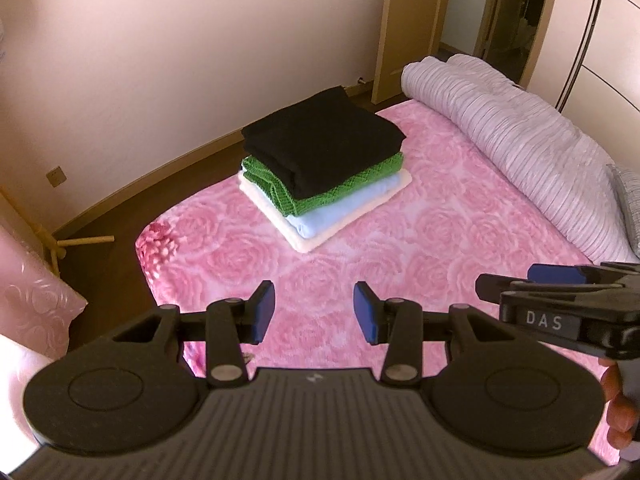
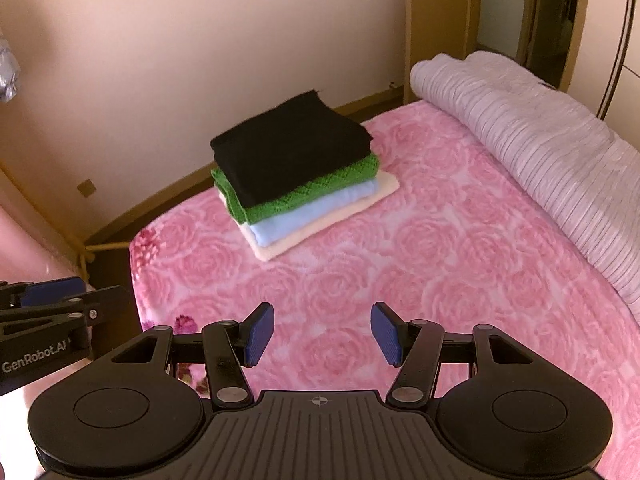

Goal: Fold clothes

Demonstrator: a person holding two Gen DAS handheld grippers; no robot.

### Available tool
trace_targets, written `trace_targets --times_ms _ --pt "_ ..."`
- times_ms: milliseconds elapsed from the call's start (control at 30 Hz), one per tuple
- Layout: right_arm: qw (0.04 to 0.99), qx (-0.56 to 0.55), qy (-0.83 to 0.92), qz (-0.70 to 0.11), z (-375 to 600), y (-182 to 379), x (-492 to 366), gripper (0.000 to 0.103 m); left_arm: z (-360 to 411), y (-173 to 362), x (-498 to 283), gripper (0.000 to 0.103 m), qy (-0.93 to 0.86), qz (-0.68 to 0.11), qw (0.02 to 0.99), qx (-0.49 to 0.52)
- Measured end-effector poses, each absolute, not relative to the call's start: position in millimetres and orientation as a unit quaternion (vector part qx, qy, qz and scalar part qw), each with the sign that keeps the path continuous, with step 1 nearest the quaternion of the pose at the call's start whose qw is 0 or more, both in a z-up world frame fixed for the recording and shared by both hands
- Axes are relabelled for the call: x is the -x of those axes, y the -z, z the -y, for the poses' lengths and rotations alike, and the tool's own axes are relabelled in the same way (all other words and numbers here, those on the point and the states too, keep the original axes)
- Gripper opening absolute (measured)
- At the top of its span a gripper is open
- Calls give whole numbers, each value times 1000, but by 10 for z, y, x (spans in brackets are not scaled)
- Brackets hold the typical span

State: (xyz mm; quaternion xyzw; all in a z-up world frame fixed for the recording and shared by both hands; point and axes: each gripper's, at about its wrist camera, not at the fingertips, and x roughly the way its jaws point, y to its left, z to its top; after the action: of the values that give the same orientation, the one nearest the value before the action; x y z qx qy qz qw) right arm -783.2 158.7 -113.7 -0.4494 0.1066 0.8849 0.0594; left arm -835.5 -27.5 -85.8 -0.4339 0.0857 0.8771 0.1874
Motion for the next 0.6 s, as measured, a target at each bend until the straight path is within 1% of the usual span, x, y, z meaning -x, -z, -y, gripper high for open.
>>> trace_targets --times_ms 267,600 --pt "52 469 -874 -113 -1765 1300 7973 58 158 980 8406 39 -869 -92 178 452" --pt "65 478 -868 -116 -2008 1390 8170 58 -96 1117 8621 39 -861 -97 186 464"
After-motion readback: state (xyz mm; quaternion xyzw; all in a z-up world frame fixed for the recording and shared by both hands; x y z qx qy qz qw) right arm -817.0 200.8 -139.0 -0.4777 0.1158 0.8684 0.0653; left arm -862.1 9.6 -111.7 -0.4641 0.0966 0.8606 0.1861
